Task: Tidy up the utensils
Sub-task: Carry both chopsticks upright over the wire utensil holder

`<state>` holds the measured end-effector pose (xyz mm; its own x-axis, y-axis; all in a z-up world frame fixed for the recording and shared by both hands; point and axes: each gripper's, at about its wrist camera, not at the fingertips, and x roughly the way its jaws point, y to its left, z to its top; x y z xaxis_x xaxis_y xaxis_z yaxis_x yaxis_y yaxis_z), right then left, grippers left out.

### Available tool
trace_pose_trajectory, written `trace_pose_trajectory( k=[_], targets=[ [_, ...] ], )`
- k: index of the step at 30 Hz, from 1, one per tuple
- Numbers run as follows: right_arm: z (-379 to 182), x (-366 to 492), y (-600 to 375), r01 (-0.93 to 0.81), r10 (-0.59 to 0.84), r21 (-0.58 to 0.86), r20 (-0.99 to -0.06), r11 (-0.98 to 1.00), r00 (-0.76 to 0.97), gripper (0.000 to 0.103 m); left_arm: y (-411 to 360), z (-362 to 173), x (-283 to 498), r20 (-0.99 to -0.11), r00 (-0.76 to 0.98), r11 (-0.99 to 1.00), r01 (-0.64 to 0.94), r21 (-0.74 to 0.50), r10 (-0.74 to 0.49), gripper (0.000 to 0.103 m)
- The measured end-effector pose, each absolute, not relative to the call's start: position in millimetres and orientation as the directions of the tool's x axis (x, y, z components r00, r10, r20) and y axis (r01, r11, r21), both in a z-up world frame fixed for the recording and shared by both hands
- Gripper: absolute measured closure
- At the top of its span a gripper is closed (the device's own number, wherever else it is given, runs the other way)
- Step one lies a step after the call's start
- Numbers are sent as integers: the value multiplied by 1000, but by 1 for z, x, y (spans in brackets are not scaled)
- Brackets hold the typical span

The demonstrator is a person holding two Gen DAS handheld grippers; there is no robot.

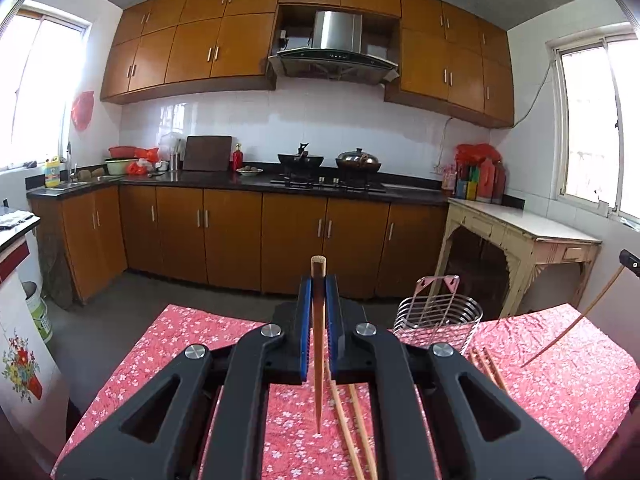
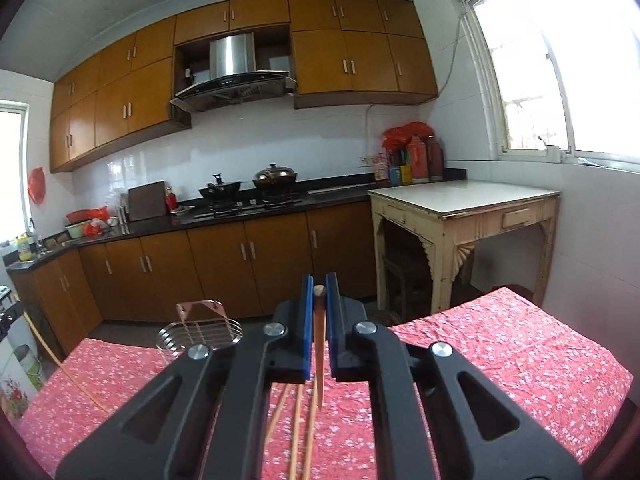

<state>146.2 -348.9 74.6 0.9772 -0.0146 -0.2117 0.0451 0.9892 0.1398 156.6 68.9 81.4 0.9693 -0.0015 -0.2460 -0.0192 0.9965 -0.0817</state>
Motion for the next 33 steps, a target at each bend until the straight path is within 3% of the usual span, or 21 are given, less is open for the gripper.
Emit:
trace_pose_trajectory(
  k=[9,15,20,27,33],
  targets=[
    [143,165,-320,-96,115,172,-108,980,987,96,47,143,175,-146,987,987,45,-152,-68,96],
    [161,202,-287,-168,184,148,-102,975,978,96,23,172,205,-89,993,973,59,-222,-80,96],
    [148,244,-267,-185,209,140,-180,973,961,96,2,165,239,-124,989,976,59,-210,-87,96],
    [113,306,-261,-189,242,187,-324,964,914,96,-21,129,289,-237,965,984,71,-162,-109,96],
    [95,335,-259,-177,236,187,-371,966,898,96,-23,114,311,-292,951,988,63,-141,-103,96]
  ],
)
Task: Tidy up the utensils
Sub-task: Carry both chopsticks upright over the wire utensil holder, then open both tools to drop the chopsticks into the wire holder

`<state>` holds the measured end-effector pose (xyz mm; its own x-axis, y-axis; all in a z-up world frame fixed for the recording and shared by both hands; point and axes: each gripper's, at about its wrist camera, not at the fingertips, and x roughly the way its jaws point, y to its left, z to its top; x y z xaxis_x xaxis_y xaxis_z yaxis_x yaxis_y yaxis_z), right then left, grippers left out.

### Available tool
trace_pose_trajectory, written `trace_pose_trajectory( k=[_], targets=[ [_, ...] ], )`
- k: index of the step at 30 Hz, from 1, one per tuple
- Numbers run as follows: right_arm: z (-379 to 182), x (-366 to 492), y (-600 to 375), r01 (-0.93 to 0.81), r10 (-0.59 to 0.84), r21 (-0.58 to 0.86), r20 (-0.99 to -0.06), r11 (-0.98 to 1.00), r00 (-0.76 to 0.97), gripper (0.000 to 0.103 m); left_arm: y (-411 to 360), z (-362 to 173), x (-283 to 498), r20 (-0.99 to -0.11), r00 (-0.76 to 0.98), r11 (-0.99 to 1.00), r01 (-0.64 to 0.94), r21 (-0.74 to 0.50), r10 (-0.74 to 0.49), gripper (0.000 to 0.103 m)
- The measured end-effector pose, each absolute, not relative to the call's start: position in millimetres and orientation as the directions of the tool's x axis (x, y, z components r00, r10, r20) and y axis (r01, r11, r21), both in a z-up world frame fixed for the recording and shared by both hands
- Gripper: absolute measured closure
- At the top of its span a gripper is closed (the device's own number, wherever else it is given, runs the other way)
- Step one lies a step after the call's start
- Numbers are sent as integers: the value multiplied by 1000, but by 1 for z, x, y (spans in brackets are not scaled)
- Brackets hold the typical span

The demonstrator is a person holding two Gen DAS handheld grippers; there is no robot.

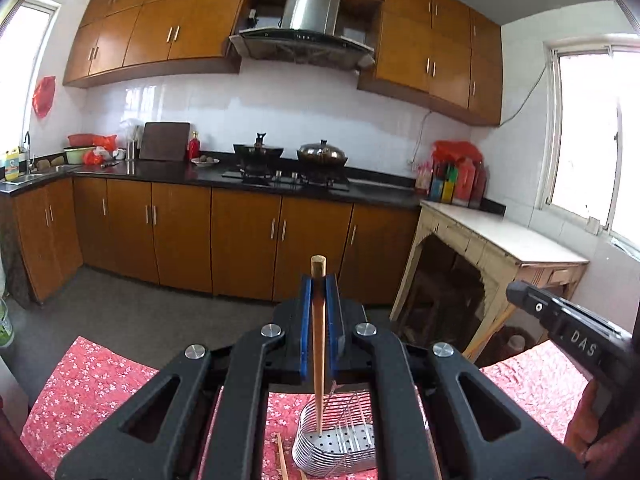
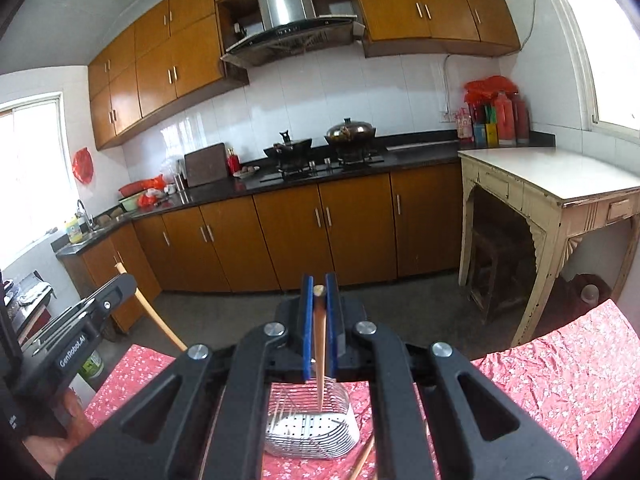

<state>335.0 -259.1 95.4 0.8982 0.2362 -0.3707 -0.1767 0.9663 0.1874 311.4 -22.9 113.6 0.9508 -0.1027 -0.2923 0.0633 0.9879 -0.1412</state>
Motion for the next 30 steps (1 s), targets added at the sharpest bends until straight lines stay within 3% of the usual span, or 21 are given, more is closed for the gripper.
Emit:
trace_pose_trajectory(
  k=[3,7,11,19,30],
  targets=[
    [92,343,-260,-156,213,178,-371,972,904,94,-22,114,320,-311,947,989,42,-139,-84,96],
    [96,333,-270,-125,176,166,-338,978,924,70,-12,118,314,-307,949,988,26,-150,-71,95],
    [97,316,-287,-95,148,174,-326,980,934,69,-3,123,306,-300,953,989,-2,-148,-43,78],
    [77,260,-329,-9,76,189,-352,982,933,69,27,122,255,-280,960,989,-42,-144,0,67],
    [-70,202,-343,39,75,168,-620,985,781,71,61,29,183,-393,918,992,-91,-84,51,56]
  ],
)
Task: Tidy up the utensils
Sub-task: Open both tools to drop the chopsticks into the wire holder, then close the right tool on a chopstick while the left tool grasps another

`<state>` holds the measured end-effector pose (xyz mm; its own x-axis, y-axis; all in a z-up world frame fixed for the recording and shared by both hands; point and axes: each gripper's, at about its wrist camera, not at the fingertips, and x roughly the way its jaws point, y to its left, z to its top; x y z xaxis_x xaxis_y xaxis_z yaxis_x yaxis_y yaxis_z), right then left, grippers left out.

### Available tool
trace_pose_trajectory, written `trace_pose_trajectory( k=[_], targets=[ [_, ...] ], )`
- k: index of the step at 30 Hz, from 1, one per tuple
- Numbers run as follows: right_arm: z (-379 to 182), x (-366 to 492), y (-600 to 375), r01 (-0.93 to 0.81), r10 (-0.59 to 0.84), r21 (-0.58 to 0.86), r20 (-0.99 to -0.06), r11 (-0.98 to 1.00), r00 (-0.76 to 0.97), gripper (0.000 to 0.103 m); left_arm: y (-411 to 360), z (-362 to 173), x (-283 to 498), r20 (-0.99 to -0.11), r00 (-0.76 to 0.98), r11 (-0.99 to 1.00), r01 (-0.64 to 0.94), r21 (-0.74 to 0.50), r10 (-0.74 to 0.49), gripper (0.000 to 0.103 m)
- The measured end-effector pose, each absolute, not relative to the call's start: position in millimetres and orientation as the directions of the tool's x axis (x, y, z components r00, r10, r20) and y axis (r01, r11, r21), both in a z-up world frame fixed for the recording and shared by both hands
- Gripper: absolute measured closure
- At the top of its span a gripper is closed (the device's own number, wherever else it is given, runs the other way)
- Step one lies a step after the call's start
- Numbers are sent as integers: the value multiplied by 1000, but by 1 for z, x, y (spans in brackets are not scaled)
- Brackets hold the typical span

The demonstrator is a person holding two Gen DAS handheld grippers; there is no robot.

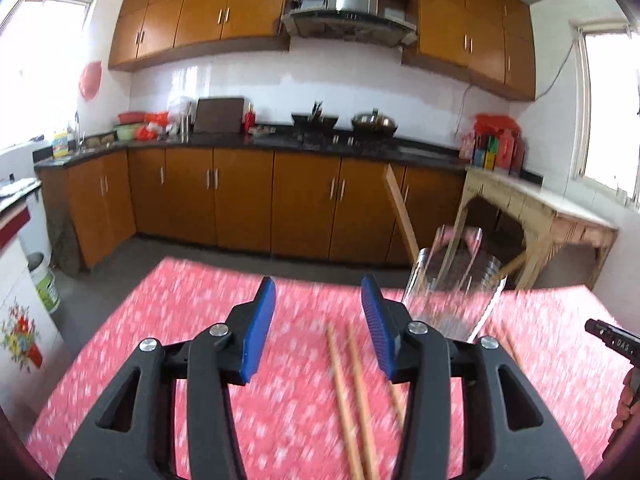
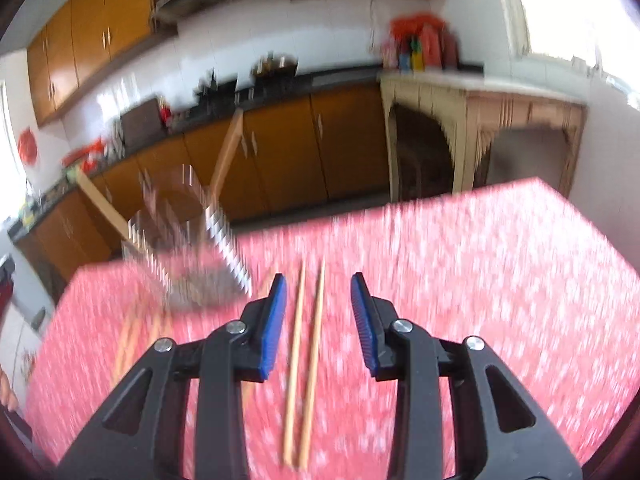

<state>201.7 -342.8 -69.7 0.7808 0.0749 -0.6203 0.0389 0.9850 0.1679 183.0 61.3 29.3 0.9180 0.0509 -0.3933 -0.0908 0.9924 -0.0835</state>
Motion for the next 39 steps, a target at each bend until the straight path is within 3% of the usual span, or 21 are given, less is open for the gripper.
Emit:
trace_pose_trajectory(
  k=[4,8,22,31,39],
  targets=[
    [-123,183,-328,6,134,193,-705,981,696,80,57,-12,174,-471,881,995,-79,-60,41,55],
    [-149,177,-317,13,138,193,-746,981,652,81,52,-38,170,-528,849,996,-64,-56,25,55],
    [-164,195,-318,48,46,97,-782,994,621,95,42,-68,170,-606,795,998,-28,-60,-14,55],
    [-163,240,-383,269,-112,72,-785,960,610,95,28,-88,181,-684,727,998,10,-61,-49,55],
    [-164,248,-393,277,-133,55,-778,959,614,95,18,-109,197,-759,650,999,4,-38,-31,73]
  ],
)
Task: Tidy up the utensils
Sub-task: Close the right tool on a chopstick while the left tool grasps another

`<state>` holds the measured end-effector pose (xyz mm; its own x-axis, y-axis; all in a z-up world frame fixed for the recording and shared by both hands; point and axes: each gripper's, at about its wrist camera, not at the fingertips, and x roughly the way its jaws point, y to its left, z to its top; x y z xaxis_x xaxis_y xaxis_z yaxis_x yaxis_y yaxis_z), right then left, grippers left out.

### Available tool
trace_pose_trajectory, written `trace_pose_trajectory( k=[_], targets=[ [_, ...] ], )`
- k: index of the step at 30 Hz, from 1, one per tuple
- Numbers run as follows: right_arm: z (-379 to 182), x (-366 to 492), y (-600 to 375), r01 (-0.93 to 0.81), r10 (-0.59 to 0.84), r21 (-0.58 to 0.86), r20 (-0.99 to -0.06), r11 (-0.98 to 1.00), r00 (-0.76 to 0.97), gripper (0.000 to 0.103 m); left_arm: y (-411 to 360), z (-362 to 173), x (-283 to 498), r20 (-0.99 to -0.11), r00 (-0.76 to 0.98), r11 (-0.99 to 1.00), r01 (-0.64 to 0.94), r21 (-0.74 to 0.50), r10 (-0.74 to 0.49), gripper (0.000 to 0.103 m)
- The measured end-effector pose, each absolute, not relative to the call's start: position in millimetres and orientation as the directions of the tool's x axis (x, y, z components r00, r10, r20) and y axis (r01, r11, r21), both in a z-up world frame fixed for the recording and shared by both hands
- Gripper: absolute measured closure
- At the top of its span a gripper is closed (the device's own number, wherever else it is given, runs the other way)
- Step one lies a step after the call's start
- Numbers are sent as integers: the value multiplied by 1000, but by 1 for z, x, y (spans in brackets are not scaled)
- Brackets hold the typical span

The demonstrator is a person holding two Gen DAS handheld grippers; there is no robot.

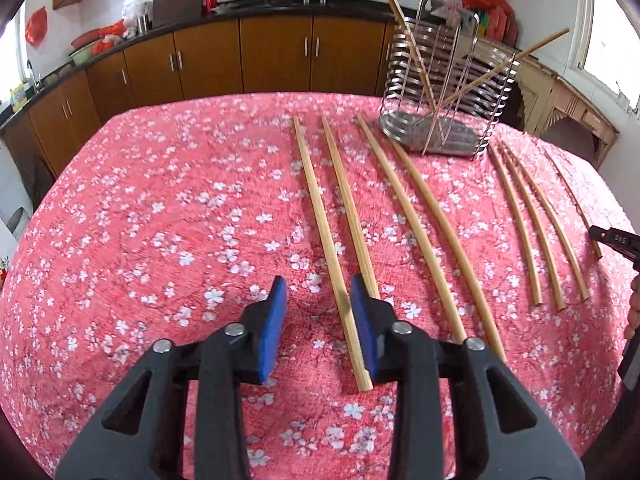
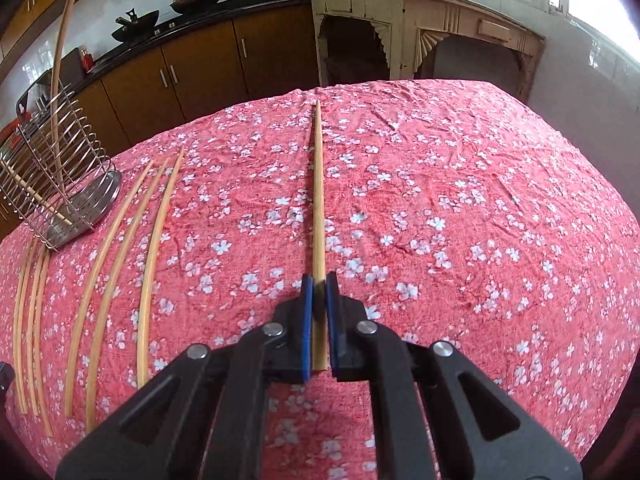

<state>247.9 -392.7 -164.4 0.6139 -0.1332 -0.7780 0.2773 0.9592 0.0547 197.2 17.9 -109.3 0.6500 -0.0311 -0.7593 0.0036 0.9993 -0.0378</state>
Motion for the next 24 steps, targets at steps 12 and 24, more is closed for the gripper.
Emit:
trace_pose_trajectory(
  k=[12,24],
  targets=[
    [-162,262,-392,272,-146,36,-774,962,616,95,23,-111,239,-772,632,997,-25,70,71,95],
    [-163,268,-405,290,-148,50,-769,956,622,95,61,-108,257,-762,647,998,-30,-55,-23,95]
  ],
)
